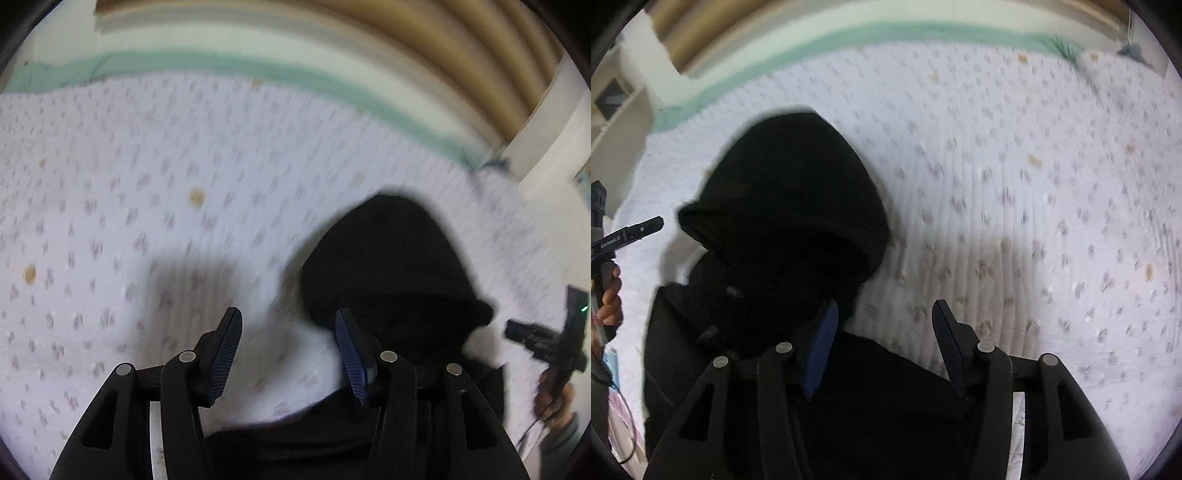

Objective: Fold large clothes

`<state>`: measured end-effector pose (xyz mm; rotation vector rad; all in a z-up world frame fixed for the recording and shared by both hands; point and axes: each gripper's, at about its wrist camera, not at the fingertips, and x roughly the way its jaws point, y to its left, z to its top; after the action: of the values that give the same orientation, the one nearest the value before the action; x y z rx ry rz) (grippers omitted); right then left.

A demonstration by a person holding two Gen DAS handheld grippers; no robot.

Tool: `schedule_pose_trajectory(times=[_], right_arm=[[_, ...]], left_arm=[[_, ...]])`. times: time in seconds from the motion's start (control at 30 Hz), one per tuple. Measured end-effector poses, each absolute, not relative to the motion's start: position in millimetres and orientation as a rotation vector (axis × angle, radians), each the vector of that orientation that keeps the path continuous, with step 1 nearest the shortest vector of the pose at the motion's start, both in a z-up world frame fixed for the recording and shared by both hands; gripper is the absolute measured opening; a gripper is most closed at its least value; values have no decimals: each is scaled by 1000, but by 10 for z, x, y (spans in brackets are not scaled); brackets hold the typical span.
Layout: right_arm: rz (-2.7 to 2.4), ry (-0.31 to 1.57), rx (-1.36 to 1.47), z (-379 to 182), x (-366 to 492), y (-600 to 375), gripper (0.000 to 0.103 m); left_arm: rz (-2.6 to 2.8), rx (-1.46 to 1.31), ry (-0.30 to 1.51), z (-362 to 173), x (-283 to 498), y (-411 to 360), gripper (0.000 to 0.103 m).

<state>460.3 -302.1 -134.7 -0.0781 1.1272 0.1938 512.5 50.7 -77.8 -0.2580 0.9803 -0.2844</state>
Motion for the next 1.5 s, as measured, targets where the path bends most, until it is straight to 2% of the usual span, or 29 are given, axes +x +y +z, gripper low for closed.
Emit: schedule_pose_trajectory(times=[0.17,0.27,0.43,0.5,0.7,0.83,0.93,1.07,1.17,1.23,1.4,1.5], right_arm=[[248,1028,-62,-1067,4928,-2570,57],[260,1039,-78,-1282,5134,-2369,57],[259,1230,-153,-2118,5327,-2337,55],[274,1232,-159,-2287,5285,-2401,54],[280,1224,-162,-1988,5239,-2420,57],[387,1077,-129,-1342,5266,-2181,57],[404,1004,-163,-1077,5530,-1934,57],[378,1046,-253,-1339,5903,-1659,57],[302,1151,-320,-1930,6015,-1728,56],[293,1168,-280,-2135,5984,-1841,56],[268,1165,-268,-1865,5841,-1946,56],[322,1103,-273,-1444,5598,-2038,56]], left_arm=[[-357,-216,915,-521,5448,38,54],[-407,-206,1003,-815,5655,-226,54],[-390,-78,1198,-1712,5652,-486,54],[-399,-88,1172,-1821,5618,-442,55],[-395,-40,1145,-1608,5590,-461,55],[-417,-126,1123,-1600,5554,-328,56],[-413,-189,1108,-1618,5542,-238,56],[-424,-191,1103,-1666,5511,-191,56],[-428,-190,1104,-1714,5508,-185,56],[-428,-196,1104,-1728,5481,-234,56],[-402,-173,1120,-1629,5495,-339,56],[-441,-197,1062,-1241,5410,-333,56]])
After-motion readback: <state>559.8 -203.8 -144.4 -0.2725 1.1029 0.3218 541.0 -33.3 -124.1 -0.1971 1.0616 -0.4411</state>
